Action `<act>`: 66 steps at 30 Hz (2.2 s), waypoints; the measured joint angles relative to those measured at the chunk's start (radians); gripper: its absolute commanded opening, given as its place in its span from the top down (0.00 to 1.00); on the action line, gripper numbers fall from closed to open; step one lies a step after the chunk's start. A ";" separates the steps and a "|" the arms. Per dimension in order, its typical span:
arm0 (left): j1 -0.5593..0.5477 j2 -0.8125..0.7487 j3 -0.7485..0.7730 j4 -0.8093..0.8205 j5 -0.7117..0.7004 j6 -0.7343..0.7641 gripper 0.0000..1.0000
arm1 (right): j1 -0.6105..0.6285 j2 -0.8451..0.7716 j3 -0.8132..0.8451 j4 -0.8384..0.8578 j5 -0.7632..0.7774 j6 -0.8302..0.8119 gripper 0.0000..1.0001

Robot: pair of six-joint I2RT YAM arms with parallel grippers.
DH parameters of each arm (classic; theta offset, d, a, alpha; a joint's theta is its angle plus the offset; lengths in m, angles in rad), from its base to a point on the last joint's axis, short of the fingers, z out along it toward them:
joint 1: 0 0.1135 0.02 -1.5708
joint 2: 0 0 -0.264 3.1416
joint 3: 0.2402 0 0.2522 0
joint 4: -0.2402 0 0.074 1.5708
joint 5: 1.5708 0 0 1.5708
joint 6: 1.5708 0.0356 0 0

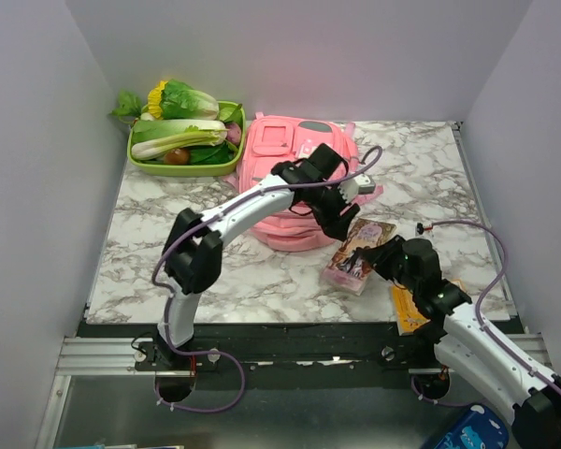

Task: Pack the student bag
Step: Pick up the book from the center of the board, then adjust the student bag at the center of the board.

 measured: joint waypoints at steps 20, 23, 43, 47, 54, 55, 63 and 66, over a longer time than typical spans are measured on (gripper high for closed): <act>0.158 -0.240 -0.287 0.064 -0.435 0.460 0.01 | 0.000 -0.122 -0.013 -0.049 0.002 0.025 0.74; 0.158 -0.249 -0.313 0.136 -0.478 0.482 0.01 | 0.000 -0.126 -0.020 -0.051 0.002 0.029 0.75; 0.233 -0.309 -0.290 0.242 -0.498 0.596 0.01 | 0.000 -0.110 -0.023 -0.052 0.002 0.034 0.75; 0.264 -0.209 -0.260 0.235 -0.509 0.648 0.01 | 0.000 -0.109 -0.023 -0.050 0.002 0.040 0.75; 0.282 -0.126 -0.205 0.217 -0.531 0.702 0.16 | 0.000 -0.102 -0.041 -0.035 0.002 0.058 0.76; 0.281 -0.126 -0.206 0.223 -0.537 0.705 0.34 | 0.000 -0.101 -0.043 -0.034 0.002 0.060 0.76; 0.274 -0.126 -0.253 0.326 -0.533 0.693 1.00 | 0.000 -0.110 -0.054 -0.031 0.002 0.071 0.76; 0.262 -0.138 -0.265 0.342 -0.534 0.666 1.00 | 0.000 -0.118 -0.056 -0.032 0.002 0.075 0.76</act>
